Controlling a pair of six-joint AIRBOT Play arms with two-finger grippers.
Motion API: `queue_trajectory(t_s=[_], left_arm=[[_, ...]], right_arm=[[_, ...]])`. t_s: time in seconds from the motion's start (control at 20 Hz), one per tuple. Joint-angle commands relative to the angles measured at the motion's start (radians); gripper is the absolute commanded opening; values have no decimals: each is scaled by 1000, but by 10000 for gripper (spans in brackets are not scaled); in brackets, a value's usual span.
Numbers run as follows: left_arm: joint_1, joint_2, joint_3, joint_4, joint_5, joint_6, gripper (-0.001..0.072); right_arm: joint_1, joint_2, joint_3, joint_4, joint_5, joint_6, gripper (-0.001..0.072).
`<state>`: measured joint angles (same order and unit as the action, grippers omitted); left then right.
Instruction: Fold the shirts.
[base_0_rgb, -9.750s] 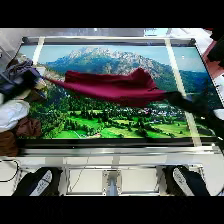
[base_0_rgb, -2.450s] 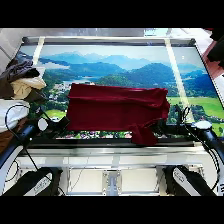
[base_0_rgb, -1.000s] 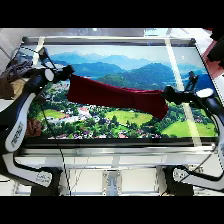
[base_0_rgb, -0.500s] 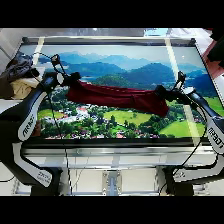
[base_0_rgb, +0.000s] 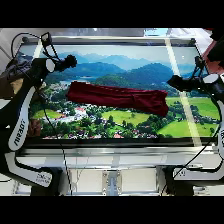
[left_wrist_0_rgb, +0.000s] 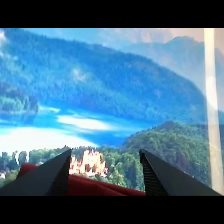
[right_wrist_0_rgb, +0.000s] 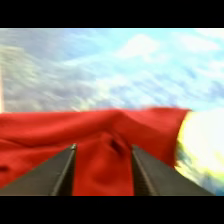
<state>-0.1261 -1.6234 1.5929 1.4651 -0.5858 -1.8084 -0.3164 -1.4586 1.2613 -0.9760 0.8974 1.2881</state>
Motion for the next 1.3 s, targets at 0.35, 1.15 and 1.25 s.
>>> queue_trajectory(t_s=[0.35,1.15,1.25], left_arm=[[-25,48,10,-154,-45,249,502],[-118,45,9,-175,-83,314,500],[-119,37,9,-176,-101,314,471]], right_arm=[[-198,-239,16,152,301,-64,672],[-30,-400,16,328,211,-185,547],[-23,-399,16,371,211,-186,173]])
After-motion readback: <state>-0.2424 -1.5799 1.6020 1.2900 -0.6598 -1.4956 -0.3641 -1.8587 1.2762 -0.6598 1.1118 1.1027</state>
